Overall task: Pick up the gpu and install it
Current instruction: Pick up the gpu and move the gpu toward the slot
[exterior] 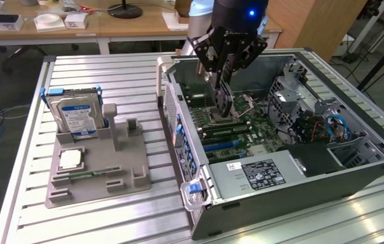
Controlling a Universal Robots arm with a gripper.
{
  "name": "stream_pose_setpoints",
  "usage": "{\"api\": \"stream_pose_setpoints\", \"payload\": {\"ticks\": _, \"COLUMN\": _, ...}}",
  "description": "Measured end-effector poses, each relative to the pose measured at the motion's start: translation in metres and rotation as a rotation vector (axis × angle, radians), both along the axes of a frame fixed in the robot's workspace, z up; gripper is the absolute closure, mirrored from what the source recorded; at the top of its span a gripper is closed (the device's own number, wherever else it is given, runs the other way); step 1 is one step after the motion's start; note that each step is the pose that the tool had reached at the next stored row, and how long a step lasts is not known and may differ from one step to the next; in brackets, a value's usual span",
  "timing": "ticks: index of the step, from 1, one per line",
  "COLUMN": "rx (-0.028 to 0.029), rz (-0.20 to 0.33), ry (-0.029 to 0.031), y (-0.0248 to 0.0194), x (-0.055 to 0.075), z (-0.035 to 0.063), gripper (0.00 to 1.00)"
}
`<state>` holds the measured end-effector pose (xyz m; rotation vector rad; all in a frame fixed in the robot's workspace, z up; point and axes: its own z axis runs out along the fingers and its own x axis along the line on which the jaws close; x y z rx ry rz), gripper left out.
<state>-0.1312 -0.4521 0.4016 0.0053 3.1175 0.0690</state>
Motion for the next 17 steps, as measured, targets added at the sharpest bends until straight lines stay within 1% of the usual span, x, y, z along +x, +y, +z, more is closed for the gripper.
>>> {"api": "stream_pose_setpoints", "payload": {"ticks": 17, "rx": 0.0001, "rz": 0.000, "ry": 0.0000, "y": 0.0000, "x": 0.0069, "z": -0.0006, "gripper": 0.74}}
